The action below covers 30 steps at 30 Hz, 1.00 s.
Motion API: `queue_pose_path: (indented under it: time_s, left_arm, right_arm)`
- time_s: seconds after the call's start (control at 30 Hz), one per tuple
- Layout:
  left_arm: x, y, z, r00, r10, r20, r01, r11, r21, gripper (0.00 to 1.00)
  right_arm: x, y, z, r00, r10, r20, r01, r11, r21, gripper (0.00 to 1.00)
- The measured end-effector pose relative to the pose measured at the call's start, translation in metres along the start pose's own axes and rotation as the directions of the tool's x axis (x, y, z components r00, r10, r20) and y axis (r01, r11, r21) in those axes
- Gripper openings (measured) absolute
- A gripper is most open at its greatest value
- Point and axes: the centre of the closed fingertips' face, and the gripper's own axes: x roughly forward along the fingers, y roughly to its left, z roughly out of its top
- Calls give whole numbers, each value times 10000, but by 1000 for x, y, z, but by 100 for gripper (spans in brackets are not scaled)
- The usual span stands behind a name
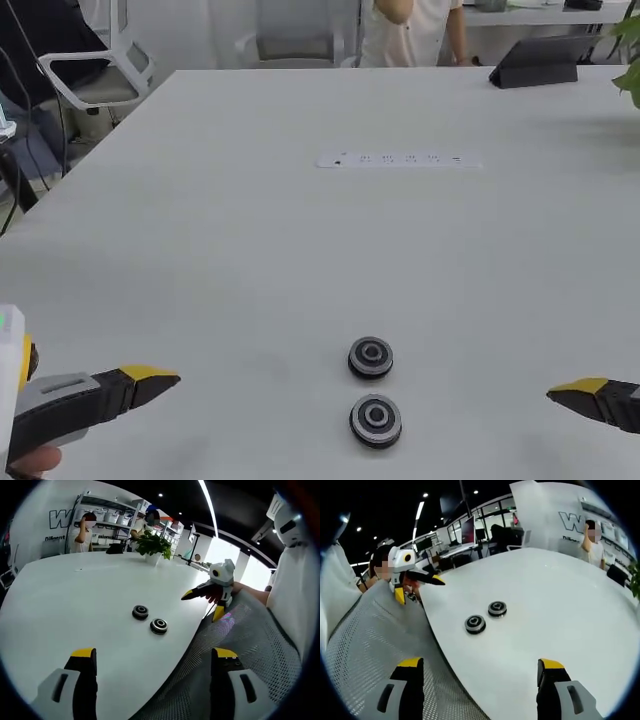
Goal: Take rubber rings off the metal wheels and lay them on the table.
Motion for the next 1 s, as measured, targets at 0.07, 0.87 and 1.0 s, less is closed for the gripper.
queue_pose_path:
  time_s: [0.07, 0.87, 1.0]
  left_arm:
    - [0, -1, 2, 9999, -47, 110, 47, 10000, -9, 93]
    - [-14, -14, 71, 9973, -692, 245, 614, 9691, 2387, 92]
    - [-11, -18, 92, 9935, -1013, 518, 818, 9527, 2926, 90]
  right_arm:
    - [0, 0, 1, 10000, -1, 57, 1, 10000, 12, 94]
    - [-32, -16, 77, 9897, -142, 1428, 315, 9923, -1195, 88]
    - [-34, -14, 100, 9879, 62, 1547, 227, 9826, -1843, 86]
